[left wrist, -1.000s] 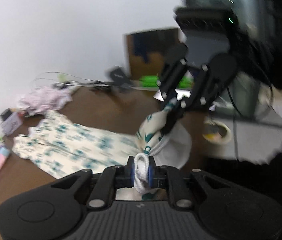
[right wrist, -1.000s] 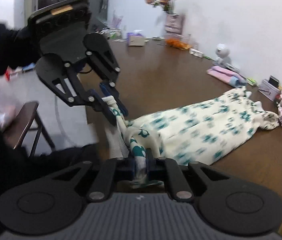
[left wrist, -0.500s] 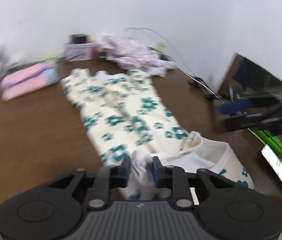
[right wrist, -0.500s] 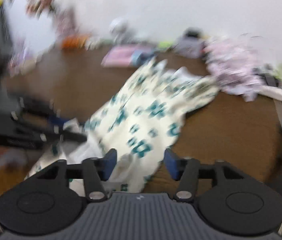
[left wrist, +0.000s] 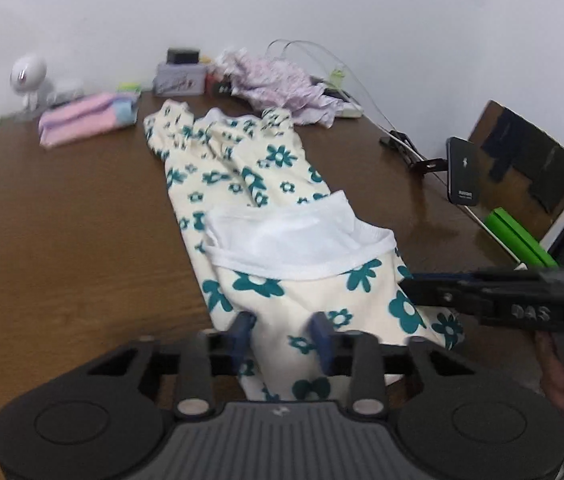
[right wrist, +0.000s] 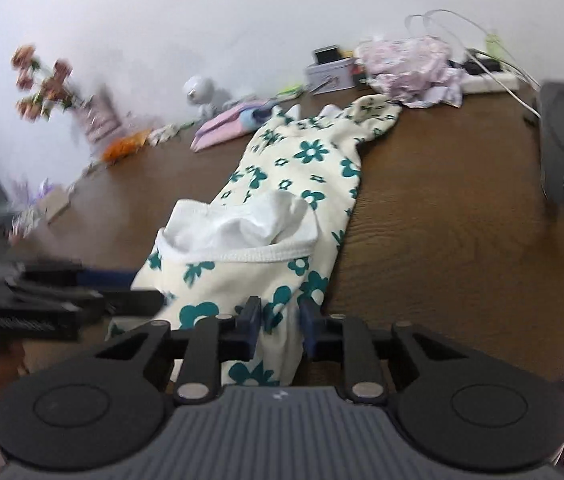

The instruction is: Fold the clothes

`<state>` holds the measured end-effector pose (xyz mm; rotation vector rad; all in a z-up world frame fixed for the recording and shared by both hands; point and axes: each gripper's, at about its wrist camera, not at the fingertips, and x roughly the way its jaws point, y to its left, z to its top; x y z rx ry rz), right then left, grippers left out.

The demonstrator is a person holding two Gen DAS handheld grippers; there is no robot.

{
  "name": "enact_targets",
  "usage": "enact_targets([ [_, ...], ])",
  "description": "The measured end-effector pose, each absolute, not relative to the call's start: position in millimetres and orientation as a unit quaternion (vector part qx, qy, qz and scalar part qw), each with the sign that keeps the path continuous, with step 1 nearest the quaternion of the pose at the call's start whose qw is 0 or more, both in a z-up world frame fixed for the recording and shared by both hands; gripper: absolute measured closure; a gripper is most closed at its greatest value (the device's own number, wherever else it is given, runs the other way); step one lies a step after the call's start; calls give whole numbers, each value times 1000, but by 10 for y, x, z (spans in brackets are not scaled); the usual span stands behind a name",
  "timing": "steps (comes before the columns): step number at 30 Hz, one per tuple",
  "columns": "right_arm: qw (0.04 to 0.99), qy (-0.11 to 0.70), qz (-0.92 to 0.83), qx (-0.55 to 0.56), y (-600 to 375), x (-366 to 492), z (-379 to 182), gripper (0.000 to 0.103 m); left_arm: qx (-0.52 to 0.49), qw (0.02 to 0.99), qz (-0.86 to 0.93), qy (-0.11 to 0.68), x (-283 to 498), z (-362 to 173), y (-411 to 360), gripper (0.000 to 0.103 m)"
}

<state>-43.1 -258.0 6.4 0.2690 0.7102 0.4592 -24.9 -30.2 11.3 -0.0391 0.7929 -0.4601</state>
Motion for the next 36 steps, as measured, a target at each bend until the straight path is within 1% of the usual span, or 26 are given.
enact_targets([
  [2,902,344,220,142,-2586,-454,18,78,-45,896,-219,385,-236,84,-239,80],
  [3,900,345,221,146,-2591,-465,-3,84,-54,895,-216,386,-248,72,-209,81],
  [5,898,347,222,156,-2600,-488,-45,92,-64,894,-213,389,-286,62,-157,90],
  [7,887,363,225,173,-2595,-511,-41,95,-62,888,-220,398,-453,82,-61,93],
  [11,878,388,245,137,-2512,-946,52,94,-61,873,-240,420,-869,96,107,92],
  [13,872,392,263,133,-2573,-1158,58,90,-63,868,-246,426,-1031,113,165,91],
  [14,870,392,268,132,-2618,-1213,73,83,-60,872,-242,421,-1037,136,171,90],
  [15,876,381,268,124,-2629,-1239,129,79,-52,879,-237,410,-1028,171,169,90],
  [18,907,321,260,87,-2589,-1255,384,80,-29,897,-218,382,-993,266,149,90],
  [20,909,291,291,70,-2464,-1225,483,80,-18,909,-206,361,-965,290,135,90],
  [22,904,296,306,47,-2247,-1121,441,83,-2,918,-204,340,-1038,315,144,90],
  [24,900,314,303,23,-2024,-1004,343,89,18,925,-207,319,-1162,340,165,91],
  [25,900,328,285,13,-1945,-946,263,90,28,928,-208,308,-1224,353,176,90],
  [27,904,342,258,18,-1922,-877,136,91,47,934,-210,286,-1349,379,197,84],
  [29,903,343,255,40,-1985,-875,100,91,84,936,-222,259,-1549,386,162,61],
  [33,897,356,252,72,-2075,-893,75,91,171,918,-283,216,-1972,264,-61,51],
  [36,895,362,252,69,-2082,-907,92,91,278,893,-317,156,-2290,92,-252,50],
])
